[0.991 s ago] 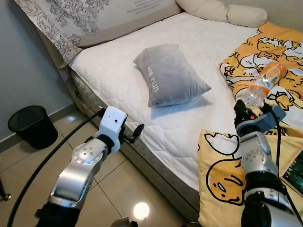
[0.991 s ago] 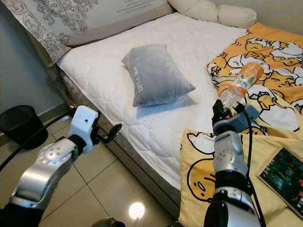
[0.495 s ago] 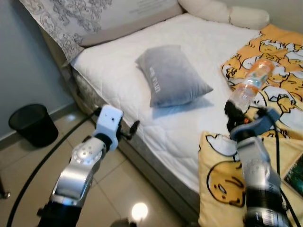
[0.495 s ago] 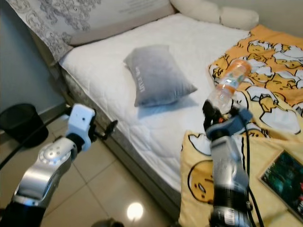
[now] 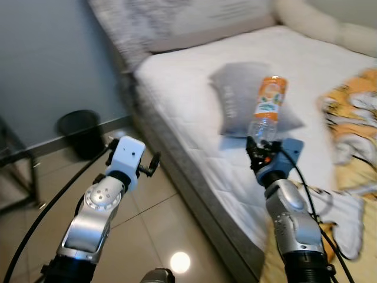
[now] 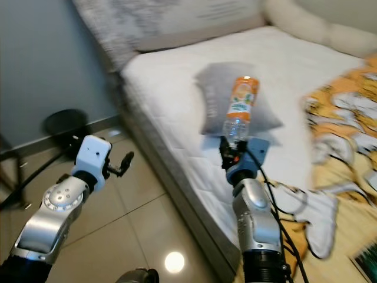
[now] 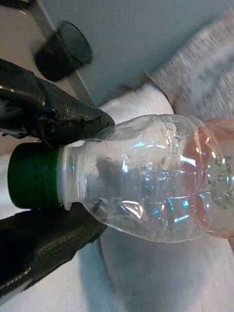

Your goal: Clean up the room

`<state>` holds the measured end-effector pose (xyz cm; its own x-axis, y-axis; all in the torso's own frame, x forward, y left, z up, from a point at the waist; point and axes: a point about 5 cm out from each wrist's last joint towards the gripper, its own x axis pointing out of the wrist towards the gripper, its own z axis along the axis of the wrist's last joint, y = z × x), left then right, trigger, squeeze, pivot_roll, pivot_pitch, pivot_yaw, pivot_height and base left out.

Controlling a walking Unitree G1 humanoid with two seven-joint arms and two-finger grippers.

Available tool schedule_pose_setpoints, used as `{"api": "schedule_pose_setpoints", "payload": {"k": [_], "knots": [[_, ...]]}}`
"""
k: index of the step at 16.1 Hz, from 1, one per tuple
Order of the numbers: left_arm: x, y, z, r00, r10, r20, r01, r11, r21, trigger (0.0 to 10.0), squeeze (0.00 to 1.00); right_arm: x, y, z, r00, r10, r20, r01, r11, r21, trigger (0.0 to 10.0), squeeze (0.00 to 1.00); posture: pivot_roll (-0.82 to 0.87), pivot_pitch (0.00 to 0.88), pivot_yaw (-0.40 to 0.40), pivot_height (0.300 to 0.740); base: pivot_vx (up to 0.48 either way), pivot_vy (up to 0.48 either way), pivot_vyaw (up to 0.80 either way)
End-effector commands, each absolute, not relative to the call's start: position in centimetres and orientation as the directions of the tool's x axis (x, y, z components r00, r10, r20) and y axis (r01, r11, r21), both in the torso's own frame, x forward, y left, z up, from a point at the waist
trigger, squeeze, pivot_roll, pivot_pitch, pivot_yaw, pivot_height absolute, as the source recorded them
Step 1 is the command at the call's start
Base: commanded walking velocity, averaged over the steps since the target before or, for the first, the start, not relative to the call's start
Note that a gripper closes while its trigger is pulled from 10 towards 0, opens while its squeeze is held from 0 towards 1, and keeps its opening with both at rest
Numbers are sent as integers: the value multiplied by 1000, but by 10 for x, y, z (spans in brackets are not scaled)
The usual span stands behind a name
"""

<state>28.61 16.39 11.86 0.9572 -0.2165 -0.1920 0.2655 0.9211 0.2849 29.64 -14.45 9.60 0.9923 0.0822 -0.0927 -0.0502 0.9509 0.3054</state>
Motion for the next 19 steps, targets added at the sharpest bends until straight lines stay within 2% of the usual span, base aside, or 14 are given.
{"api": "schedule_pose_setpoints", "payload": {"k": [1,4,5,8,12,19], "knots": [[288,170,120,965,-181,-188,231,928,293,10000,0,295,-138,101,993,100,-70,-75,951,299,10000,0,25,0,23,740,0,0,800],[291,175,118,970,-143,-195,193,944,268,10000,0,298,-133,100,995,68,-75,-49,970,237,10000,0,21,0,15,740,0,0,800],[294,174,120,971,-147,-188,186,960,211,10000,0,301,-132,100,994,81,-78,-62,973,222,10000,0,13,0,20,740,0,0,800],[298,175,114,966,-143,-216,175,976,133,10000,0,311,-130,101,988,109,-112,-77,963,258,10000,0,-22,0,52,740,0,0,800],[302,173,118,972,-155,-179,191,960,203,10000,0,315,-140,96,987,56,-153,-20,974,227,10000,0,-28,0,50,740,0,0,800],[300,176,122,975,-163,-150,192,960,203,10000,0,313,-136,93,981,77,-179,-44,982,184,10000,0,-16,0,42,740,0,0,0]]}}
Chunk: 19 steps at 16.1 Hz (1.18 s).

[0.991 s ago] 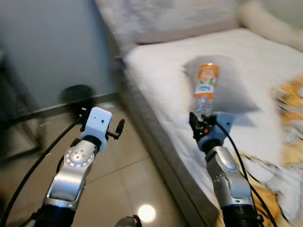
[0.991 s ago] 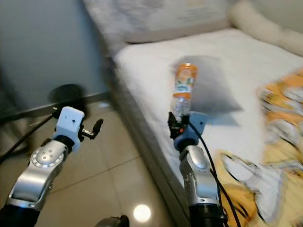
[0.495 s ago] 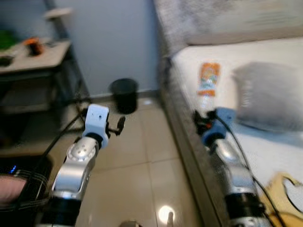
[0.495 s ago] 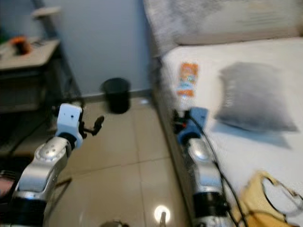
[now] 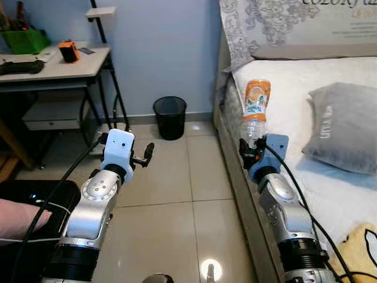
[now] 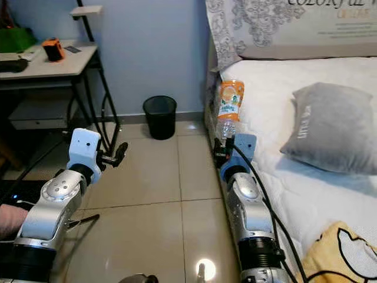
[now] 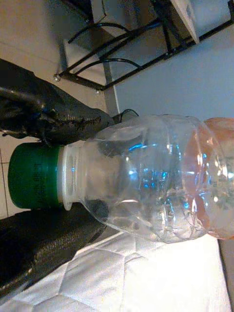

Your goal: Clean up the room

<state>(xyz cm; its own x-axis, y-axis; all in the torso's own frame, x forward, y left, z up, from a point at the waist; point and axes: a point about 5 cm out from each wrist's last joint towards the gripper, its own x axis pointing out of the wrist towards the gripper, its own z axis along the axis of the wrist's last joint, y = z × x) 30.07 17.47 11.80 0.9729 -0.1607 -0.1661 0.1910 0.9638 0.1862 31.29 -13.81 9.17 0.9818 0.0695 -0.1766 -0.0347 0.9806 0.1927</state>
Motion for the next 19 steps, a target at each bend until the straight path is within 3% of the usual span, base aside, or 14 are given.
{"api": "schedule_pose_setpoints", "payload": {"k": [1,9,12,19], "knots": [[300,177,122,974,-169,-148,198,958,209,10000,0,313,-136,92,980,65,-189,-32,985,172,10000,0,-18,0,46,740,0,0,0],[306,182,127,977,-164,-140,191,960,208,10000,0,315,-127,92,975,99,-201,-64,983,175,10000,0,-3,0,27,740,214,0,0],[306,180,126,973,-180,-146,208,955,212,10000,0,316,-124,94,976,102,-192,-65,980,189,10000,0,1,0,27,740,309,0,723],[307,180,124,971,-186,-152,216,953,213,10000,0,315,-121,91,974,103,-204,-60,977,205,10000,0,5,0,28,740,320,0,0]]}}
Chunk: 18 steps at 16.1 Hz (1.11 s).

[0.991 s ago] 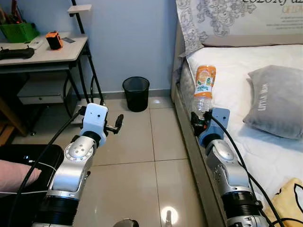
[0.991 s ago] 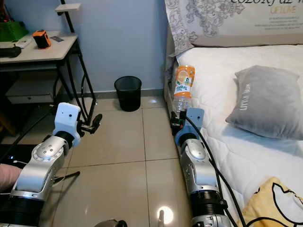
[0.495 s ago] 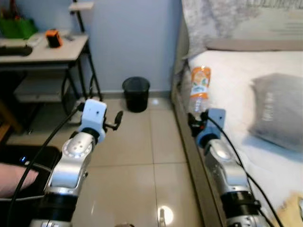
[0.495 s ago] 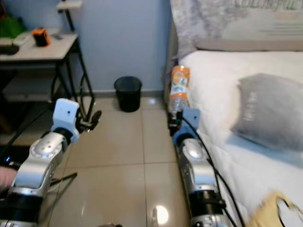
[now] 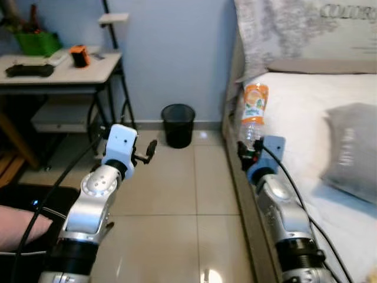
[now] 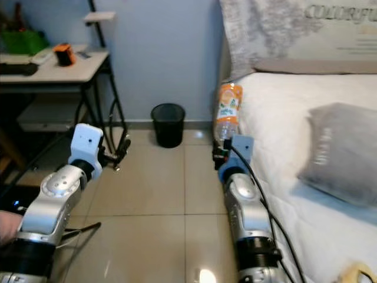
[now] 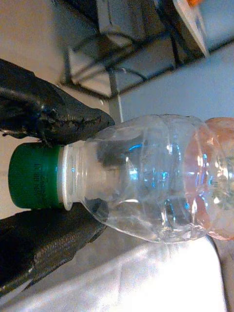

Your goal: Clean up the room

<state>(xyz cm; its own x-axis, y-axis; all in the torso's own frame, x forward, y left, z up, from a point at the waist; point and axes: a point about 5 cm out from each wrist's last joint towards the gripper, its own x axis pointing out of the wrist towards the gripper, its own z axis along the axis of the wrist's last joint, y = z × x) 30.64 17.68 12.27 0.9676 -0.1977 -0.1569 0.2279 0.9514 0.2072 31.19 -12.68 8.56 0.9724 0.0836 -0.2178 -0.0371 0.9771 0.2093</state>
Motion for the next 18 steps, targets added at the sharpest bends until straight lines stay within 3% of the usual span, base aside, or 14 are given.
{"api": "schedule_pose_setpoints", "payload": {"k": [1,18], "knots": [[308,179,124,971,-187,-152,216,954,208,10000,0,315,-121,91,974,105,-203,-62,977,204,10000,0,1,0,28,740,322,0,0],[306,177,121,966,-204,-159,233,954,192,10000,0,315,-122,88,972,96,-216,-48,976,214,10000,0,3,0,29,740,382,0,0]]}}
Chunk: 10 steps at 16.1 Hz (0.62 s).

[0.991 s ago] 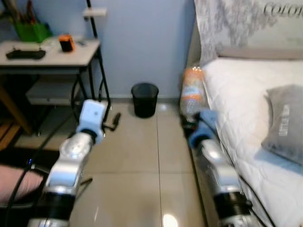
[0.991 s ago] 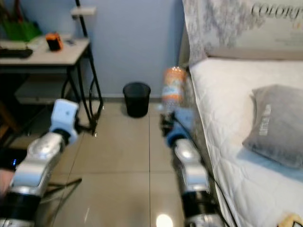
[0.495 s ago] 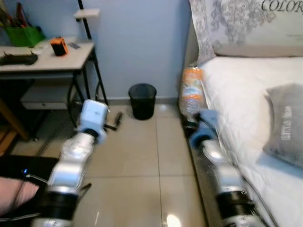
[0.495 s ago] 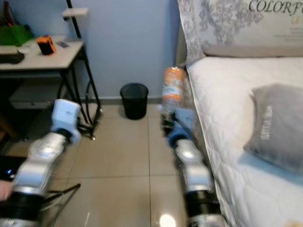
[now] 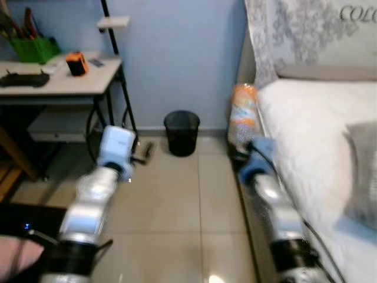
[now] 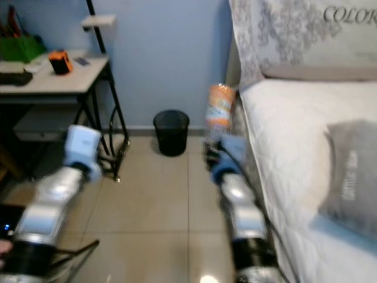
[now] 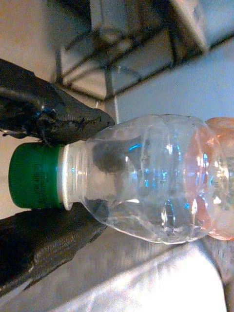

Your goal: Clean up the room

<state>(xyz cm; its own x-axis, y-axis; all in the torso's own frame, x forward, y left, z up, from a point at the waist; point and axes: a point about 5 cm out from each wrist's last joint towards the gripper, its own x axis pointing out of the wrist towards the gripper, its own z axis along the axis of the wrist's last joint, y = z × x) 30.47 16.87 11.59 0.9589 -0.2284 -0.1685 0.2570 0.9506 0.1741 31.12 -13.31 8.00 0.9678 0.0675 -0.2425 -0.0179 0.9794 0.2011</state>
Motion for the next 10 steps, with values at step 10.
{"api": "schedule_pose_setpoints", "payload": {"k": [10], "knots": [[307,179,121,967,-194,-165,225,955,192,10000,0,316,-128,86,971,77,-226,-30,978,206,10000,0,3,0,26,740,406,0,0]]}}
